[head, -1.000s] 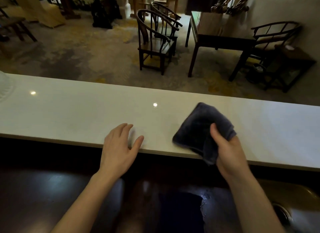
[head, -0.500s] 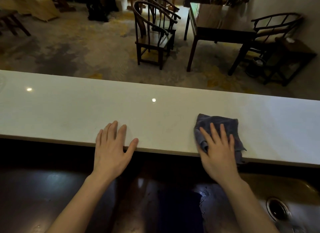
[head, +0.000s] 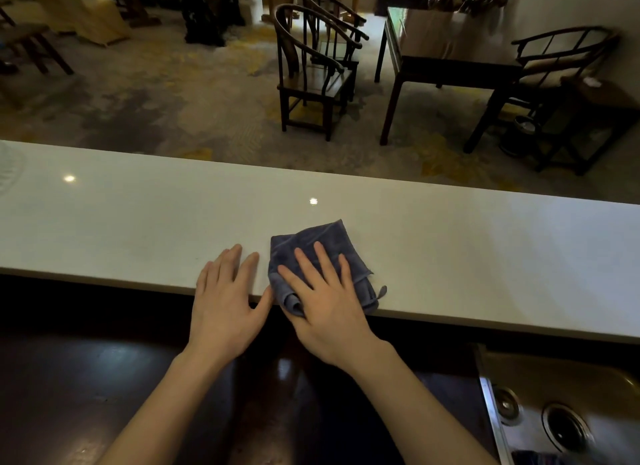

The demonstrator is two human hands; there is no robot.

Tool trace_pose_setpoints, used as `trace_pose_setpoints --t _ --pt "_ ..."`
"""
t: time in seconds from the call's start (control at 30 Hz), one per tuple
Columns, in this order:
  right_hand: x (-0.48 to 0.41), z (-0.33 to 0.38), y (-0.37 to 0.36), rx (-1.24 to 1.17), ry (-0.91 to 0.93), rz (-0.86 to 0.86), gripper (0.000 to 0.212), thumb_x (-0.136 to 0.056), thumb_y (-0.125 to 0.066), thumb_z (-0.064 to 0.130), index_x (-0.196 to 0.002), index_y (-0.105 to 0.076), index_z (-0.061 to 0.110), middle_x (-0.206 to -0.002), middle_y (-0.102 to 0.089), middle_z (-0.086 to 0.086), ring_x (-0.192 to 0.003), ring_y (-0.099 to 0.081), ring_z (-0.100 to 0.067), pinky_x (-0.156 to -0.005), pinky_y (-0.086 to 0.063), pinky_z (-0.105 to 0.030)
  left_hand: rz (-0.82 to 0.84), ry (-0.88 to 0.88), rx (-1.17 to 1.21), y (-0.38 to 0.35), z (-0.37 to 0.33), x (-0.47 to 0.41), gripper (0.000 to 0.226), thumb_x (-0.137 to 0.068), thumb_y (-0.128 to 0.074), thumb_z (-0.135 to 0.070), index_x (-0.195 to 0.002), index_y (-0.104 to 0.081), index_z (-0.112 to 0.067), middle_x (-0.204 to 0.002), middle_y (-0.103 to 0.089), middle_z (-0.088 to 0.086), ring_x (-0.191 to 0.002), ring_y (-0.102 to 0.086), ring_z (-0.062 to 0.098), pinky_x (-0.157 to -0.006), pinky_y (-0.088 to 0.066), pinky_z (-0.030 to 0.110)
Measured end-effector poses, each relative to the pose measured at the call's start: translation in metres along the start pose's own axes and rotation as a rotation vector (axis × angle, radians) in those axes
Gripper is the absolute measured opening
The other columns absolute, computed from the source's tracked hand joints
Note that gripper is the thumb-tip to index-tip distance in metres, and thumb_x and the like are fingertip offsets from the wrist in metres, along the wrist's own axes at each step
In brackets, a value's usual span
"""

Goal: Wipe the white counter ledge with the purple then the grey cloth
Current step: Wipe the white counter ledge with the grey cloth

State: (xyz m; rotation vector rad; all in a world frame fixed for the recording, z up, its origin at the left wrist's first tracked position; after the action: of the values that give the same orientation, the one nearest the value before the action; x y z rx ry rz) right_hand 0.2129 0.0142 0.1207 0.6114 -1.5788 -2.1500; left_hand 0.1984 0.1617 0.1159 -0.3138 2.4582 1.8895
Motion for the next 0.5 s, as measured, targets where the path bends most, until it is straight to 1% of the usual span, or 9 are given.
trace_pose_setpoints --t 0.1,0.2,0.37,0.5 --pt "0.003 -0.007 0.003 0.066 0.049 0.010 0.062 -0.098 -0.046 0.037 -0.157 -0.029 0.028 -0.170 -0.016 -0.002 -0.157 0.003 -0.028 -0.124 0.008 -0.052 0.001 0.005 0.013 0.000 0.001 0.000 0.072 -0.089 -0.029 -0.062 -0.146 -0.042 -0.020 -0.159 -0.034 0.011 -0.147 -0.028 0.028 -0.121 -0.015 0.044" --pt "0.008 -0.020 0.006 0.115 0.038 0.034 0.065 -0.098 -0.048 0.033 -0.158 -0.025 0.028 -0.171 -0.012 -0.001 -0.157 0.006 -0.026 -0.124 0.007 -0.053 -0.007 0.006 0.021 -0.001 0.002 0.001 0.070 -0.091 -0.032 -0.065 -0.145 -0.043 -0.022 -0.158 -0.034 0.010 -0.146 -0.027 0.027 -0.121 -0.015 0.044" --pt "0.018 -0.055 0.018 0.110 -0.048 0.055 0.067 -0.098 -0.048 0.030 -0.159 -0.019 0.031 -0.171 -0.005 0.005 -0.156 0.013 -0.022 -0.125 0.007 -0.052 -0.006 0.004 0.026 -0.001 0.003 0.001 0.069 -0.091 -0.034 -0.065 -0.144 -0.044 -0.022 -0.157 -0.035 0.009 -0.146 -0.027 0.026 -0.121 -0.015 0.044" --pt "0.033 -0.097 0.036 0.046 -0.172 -0.016 0.063 -0.099 -0.050 0.028 -0.157 -0.027 0.031 -0.170 -0.013 0.006 -0.157 0.006 -0.021 -0.126 0.005 -0.048 0.000 0.003 0.038 -0.001 0.002 0.002 0.069 -0.092 -0.033 -0.066 -0.145 -0.043 -0.023 -0.159 -0.032 0.008 -0.147 -0.024 0.025 -0.122 -0.013 0.042"
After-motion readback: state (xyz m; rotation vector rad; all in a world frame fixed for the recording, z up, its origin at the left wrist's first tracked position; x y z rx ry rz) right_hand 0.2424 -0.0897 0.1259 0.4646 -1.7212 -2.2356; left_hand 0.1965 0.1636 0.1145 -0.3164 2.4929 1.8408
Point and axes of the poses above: each hand's wrist, its own x-axis away from the middle knuckle, its own y-axis out of the back of the hand, z = x × y, the point moved 8 cm from there along -x, towards the middle knuckle
